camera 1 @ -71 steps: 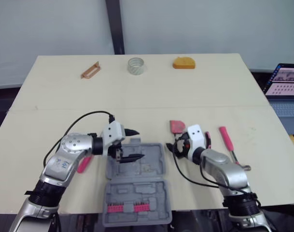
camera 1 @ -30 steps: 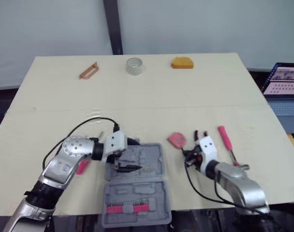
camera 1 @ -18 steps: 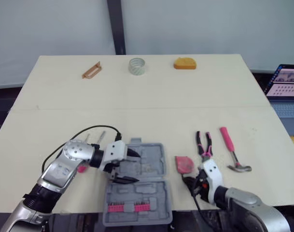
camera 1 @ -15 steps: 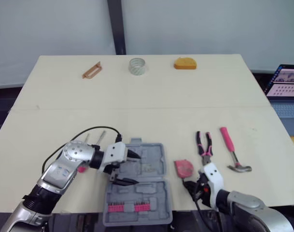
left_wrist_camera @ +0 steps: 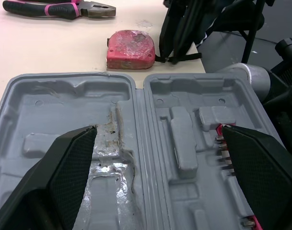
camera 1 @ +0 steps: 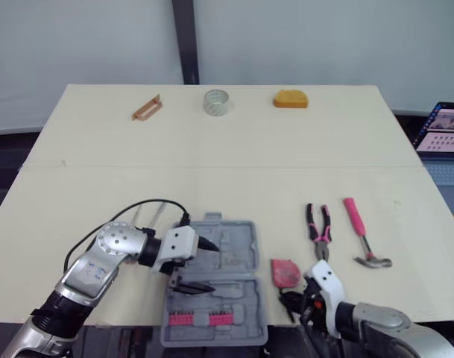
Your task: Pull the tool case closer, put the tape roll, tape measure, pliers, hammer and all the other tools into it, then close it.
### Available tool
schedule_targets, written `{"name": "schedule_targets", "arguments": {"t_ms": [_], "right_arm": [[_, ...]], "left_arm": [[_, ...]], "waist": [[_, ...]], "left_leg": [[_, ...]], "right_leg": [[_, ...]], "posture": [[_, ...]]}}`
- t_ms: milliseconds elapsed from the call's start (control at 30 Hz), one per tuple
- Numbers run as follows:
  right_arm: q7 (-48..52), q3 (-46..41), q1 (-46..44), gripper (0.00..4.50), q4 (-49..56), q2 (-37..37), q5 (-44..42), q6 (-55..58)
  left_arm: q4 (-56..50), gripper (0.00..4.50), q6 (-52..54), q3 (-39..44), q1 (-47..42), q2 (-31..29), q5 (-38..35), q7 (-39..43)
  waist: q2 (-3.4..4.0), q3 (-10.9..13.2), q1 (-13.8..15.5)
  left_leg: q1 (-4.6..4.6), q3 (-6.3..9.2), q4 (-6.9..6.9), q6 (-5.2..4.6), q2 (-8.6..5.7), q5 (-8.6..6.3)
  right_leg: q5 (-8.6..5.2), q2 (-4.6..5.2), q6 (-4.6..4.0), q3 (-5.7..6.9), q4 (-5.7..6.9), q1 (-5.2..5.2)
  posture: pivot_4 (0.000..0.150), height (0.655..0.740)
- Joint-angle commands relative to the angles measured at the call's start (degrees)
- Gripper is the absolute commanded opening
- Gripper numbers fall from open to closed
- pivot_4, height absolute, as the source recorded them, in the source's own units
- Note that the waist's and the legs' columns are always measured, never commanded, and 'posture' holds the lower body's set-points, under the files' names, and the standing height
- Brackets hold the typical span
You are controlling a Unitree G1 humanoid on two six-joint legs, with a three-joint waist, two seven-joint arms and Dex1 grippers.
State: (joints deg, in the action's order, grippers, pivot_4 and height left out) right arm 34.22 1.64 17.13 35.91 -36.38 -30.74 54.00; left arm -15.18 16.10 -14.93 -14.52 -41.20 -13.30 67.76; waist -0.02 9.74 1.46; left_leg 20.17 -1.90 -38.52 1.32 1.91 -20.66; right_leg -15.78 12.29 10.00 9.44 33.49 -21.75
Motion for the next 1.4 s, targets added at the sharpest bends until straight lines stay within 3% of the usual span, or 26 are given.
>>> {"name": "schedule_targets", "arguments": {"t_ms": [33,133,300,600,967,1400], "right_arm": [[5.25,-4.48,0.01,2.96,1.66,-4.96,-3.65,0.72],[12.15,-7.30,-0.63,4.46,2.03,-10.57,-6.07,-2.29],[28.86,-3.97,-8.14,4.46,-8.48,-18.26,3.57,-26.29],[40.32,9.75,-24.43,4.46,-36.08,-13.57,18.91,-53.86],[40.35,12.40,-27.97,4.46,-44.32,-8.29,23.23,-64.40],[39.10,11.48,-26.92,4.46,-46.91,-6.72,22.99,-66.77]], "left_arm": [[-0.84,4.50,-1.87,0.45,-0.58,0.54,0.06,-0.56],[-0.05,4.50,-3.55,0.50,-1.06,1.17,0.35,-1.01],[2.27,4.50,-10.13,-0.36,-0.83,2.21,2.48,-1.21],[4.27,4.50,-14.80,-0.89,-1.61,4.03,5.62,-3.21],[1.64,4.50,-13.15,-0.63,-0.29,3.85,5.96,-5.43],[0.39,4.50,-11.96,-1.10,-0.04,3.92,6.05,-5.97]], "waist": [[0.00,0.00,0.08],[0.00,0.00,0.11],[0.00,0.01,-0.05],[-0.03,0.04,-0.15],[-0.03,0.03,-0.12],[-0.02,0.03,-0.14]], "left_leg": [[0.01,0.00,-0.05,-0.02,0.00,-0.02],[0.04,0.00,-0.34,-0.10,0.00,-0.19],[0.02,-0.04,-0.50,-0.15,0.01,-0.31],[0.07,-0.08,-0.61,-0.18,0.00,-0.34],[0.05,-0.09,-0.60,-0.18,0.01,-0.34],[0.04,-0.09,-0.60,-0.18,0.01,-0.34]], "right_leg": [[0.00,0.00,0.00,0.00,0.00,0.01],[0.00,0.00,0.00,-0.02,0.01,0.08],[0.00,-0.02,0.01,-0.06,-0.05,0.17],[0.02,-0.02,0.04,-0.06,-0.09,0.18],[0.02,-0.02,0.04,-0.05,-0.06,0.17],[0.02,-0.03,0.04,-0.05,-0.05,0.17]], "posture": [[0.150,0.7400],[0.150,0.7400],[0.150,0.7400],[0.150,0.7400],[0.150,0.7400],[0.150,0.7400]]}}
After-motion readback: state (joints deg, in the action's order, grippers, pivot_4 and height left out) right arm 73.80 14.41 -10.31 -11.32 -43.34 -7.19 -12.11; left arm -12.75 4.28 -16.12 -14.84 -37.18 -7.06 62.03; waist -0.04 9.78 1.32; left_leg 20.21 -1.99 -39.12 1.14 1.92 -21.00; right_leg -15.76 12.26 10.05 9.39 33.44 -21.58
